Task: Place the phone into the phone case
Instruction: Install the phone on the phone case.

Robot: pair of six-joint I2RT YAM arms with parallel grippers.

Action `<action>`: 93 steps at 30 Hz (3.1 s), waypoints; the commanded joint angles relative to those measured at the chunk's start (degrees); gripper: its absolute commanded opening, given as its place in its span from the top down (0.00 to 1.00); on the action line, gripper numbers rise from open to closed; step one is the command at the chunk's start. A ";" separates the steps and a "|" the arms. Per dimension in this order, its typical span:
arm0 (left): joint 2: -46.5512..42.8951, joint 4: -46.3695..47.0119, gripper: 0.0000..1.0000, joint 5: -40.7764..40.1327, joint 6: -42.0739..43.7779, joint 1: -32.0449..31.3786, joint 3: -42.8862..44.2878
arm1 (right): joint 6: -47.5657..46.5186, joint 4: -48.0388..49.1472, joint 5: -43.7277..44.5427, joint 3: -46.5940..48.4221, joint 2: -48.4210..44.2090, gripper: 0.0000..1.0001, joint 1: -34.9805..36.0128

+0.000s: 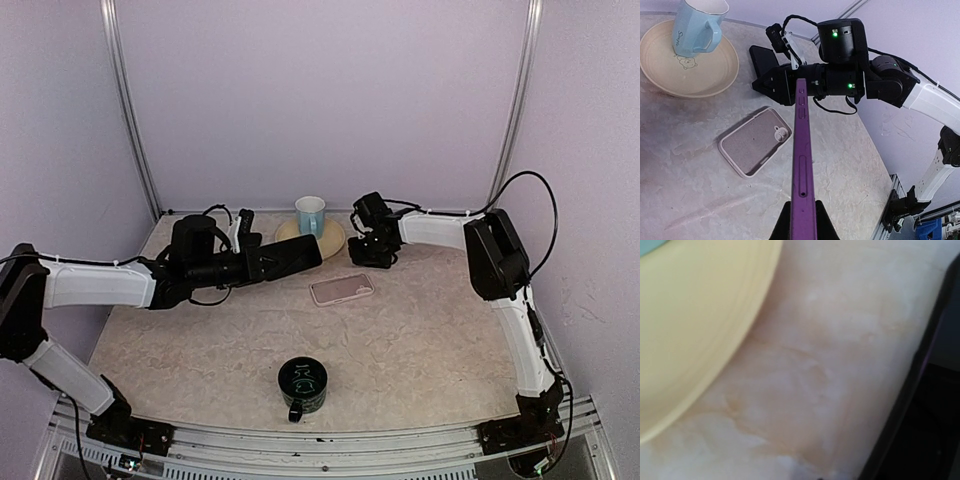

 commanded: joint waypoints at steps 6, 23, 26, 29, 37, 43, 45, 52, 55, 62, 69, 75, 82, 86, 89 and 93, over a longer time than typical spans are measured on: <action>1.79 2.01 1.00 0.01 -0.21 -0.44 3.04 | -1.08 -0.60 0.80 -1.79 -2.09 0.85 -0.94; 10.76 0.46 1.00 4.90 -2.49 -1.04 8.71 | -3.39 3.65 -6.44 -17.11 -15.82 0.82 -0.85; 12.37 -0.13 1.00 6.05 -2.86 -1.14 10.65 | -4.00 4.18 -5.48 -20.15 -17.99 0.82 -0.85; 14.46 -1.47 1.00 6.78 -3.34 -1.23 13.00 | -4.75 4.33 -3.50 -22.76 -19.43 0.82 -0.85; 20.21 -6.69 1.00 9.82 -5.73 -1.23 19.85 | -6.80 5.50 0.75 -26.33 -19.69 0.83 -0.85; 23.56 -7.79 1.00 12.84 -7.89 -1.44 22.52 | -6.72 7.56 -1.57 -28.30 -19.89 0.83 -0.85; 24.72 -7.88 1.00 13.60 -8.70 -1.65 23.04 | -6.82 7.74 -1.69 -28.51 -19.93 0.83 -0.85; 27.91 -7.84 1.00 15.23 -11.62 -1.85 24.74 | -7.39 8.81 -2.91 -29.10 -19.79 0.83 -0.85; 28.96 -7.71 1.00 15.16 -12.66 -1.85 25.31 | -7.58 9.63 -3.34 -29.83 -19.67 0.84 -0.85; 31.29 -6.00 1.00 15.24 -15.10 -1.39 26.39 | -8.30 11.07 -3.70 -30.83 -19.43 0.84 -0.85; 33.55 -3.05 1.00 17.15 -18.18 -0.97 27.37 | -8.89 11.42 -3.70 -30.97 -18.76 0.84 -0.85; 35.39 -2.97 1.00 16.72 -18.80 -0.40 28.33 | -9.35 11.86 -5.03 -30.87 -18.03 0.84 -0.85; 36.82 -1.23 1.00 16.47 -20.23 0.59 28.49 | -9.97 11.96 -5.89 -30.46 -17.74 0.84 -0.85; 37.32 2.12 1.00 18.11 -22.51 0.78 28.15 | -10.06 11.87 -5.80 -30.12 -17.42 0.84 -0.85; 37.58 3.29 1.00 18.72 -23.33 0.87 28.52 | -10.16 11.63 -5.85 -29.67 -17.06 0.84 -0.85; 38.40 2.17 1.00 18.76 -23.03 0.87 29.84 | -10.30 11.69 -6.49 -29.59 -16.94 0.84 -0.85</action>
